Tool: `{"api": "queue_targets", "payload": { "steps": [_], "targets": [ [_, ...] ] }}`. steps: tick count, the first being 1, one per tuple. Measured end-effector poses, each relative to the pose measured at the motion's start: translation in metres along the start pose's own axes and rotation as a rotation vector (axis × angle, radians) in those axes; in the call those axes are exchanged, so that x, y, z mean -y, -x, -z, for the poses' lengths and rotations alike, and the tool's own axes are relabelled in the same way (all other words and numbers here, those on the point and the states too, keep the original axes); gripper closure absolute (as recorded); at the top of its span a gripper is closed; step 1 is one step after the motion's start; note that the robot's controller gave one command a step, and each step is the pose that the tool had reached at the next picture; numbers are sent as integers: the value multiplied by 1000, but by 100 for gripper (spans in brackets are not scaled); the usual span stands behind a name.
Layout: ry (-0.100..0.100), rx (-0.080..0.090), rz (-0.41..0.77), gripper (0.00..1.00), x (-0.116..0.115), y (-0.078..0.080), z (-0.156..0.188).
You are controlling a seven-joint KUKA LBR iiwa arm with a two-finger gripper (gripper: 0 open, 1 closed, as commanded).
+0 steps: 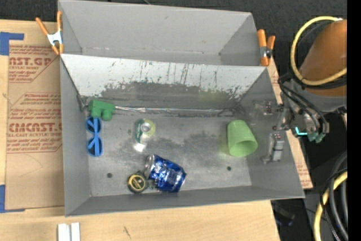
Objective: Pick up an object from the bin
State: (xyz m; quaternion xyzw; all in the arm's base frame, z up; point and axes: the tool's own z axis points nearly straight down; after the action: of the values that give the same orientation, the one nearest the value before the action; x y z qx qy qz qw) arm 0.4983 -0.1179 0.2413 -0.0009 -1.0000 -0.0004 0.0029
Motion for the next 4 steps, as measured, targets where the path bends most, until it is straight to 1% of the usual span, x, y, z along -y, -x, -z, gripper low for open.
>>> {"api": "queue_targets", "payload": {
  "steps": [1,2,3,4],
  "targets": [
    [1,16,-53,0,18,35,-144],
    [2,16,-50,100,16,35,-141],
    [0,10,-52,0,18,33,-143],
    [6,5,-50,100,15,33,-142]
  ]
}}
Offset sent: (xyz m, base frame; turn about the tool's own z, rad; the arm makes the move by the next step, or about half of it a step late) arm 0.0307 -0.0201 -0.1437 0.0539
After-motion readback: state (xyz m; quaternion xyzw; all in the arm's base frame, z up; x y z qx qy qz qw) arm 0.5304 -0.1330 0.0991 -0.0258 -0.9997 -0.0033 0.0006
